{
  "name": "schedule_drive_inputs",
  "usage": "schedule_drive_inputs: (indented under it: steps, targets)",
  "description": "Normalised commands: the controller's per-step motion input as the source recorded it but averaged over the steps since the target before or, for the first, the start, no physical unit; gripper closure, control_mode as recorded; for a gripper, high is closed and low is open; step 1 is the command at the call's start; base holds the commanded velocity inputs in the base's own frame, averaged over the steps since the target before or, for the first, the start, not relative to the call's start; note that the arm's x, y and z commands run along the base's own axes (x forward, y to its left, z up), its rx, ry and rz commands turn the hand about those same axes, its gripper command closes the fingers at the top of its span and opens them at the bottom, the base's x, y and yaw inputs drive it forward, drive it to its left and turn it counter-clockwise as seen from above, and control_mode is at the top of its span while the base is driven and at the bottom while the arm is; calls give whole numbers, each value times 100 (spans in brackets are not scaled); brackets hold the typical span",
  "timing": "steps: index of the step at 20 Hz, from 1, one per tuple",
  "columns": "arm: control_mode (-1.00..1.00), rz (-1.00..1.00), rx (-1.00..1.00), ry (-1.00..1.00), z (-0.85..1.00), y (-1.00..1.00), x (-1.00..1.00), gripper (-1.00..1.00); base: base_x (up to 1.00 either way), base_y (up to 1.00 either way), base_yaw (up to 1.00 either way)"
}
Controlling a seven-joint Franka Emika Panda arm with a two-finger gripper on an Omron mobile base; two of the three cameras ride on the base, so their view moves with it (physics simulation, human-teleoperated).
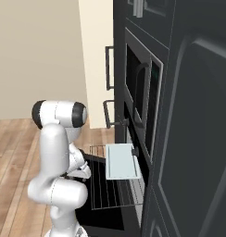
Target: Take the baked cake out of the oven and place it on the plate for cooling. Then close the oven door.
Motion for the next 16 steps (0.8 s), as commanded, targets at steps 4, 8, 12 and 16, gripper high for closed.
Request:
schedule_drive_inputs:
  steps: [4,8,12,16]
  targets:
    - [-100,-3,0,-6,-18,-35,26,-100,0,0,0]
    - [-100,-2,0,-7,-19,-35,30,-100,0,0,0]
    - [-100,-1,0,-8,-24,-33,26,-100,0,0,0]
    - [-100,-1,0,-7,-34,-26,26,-100,0,0,0]
